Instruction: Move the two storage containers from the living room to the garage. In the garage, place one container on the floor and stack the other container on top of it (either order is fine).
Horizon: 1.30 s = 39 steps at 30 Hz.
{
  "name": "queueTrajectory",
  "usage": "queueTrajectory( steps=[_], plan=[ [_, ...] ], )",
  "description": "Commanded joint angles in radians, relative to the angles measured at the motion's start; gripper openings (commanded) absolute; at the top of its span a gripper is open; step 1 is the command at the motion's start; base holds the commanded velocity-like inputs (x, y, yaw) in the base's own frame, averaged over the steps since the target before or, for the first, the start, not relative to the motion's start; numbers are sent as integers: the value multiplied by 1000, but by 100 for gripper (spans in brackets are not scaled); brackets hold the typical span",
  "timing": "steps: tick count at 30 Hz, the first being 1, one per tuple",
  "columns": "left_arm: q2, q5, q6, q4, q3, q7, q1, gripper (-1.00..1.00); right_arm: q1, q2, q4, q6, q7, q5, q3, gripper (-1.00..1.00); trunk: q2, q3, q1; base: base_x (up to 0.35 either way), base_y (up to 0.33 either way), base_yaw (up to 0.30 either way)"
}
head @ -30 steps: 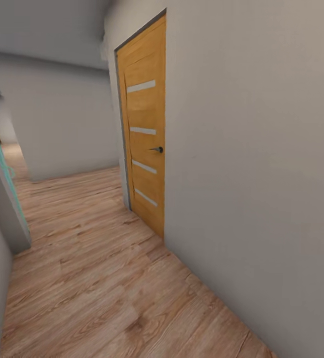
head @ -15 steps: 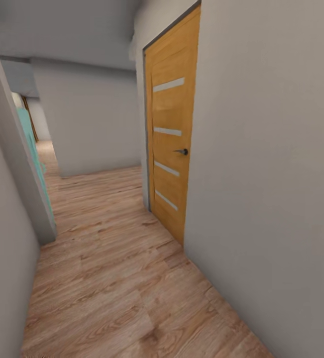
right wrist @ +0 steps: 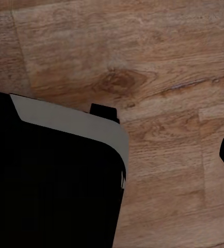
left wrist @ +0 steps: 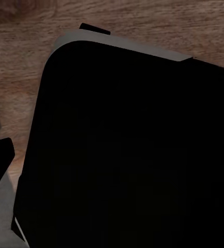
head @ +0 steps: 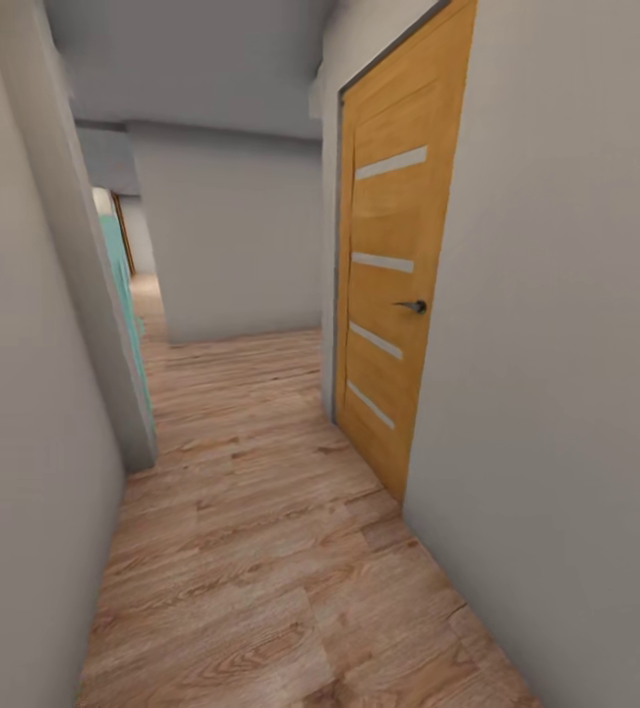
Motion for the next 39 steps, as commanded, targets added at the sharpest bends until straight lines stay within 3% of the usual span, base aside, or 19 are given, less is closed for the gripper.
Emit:
queueTrajectory(
  steps=[1,23,39],
  plan=[
    [0,5,-2,-1,0,0,0,100,-1,0,3,-6,-2,-5,8,100,0,-1,0,216,0,281],
    [0,4,-2,0,-2,0,0,100,-1,-2,3,-5,-2,-8,7,100,0,-1,0,207,0,274],
    [0,-2,-1,0,-4,0,0,100,-1,-3,3,-3,-1,-8,8,100,0,-1,0,281,0,25]
  ],
)
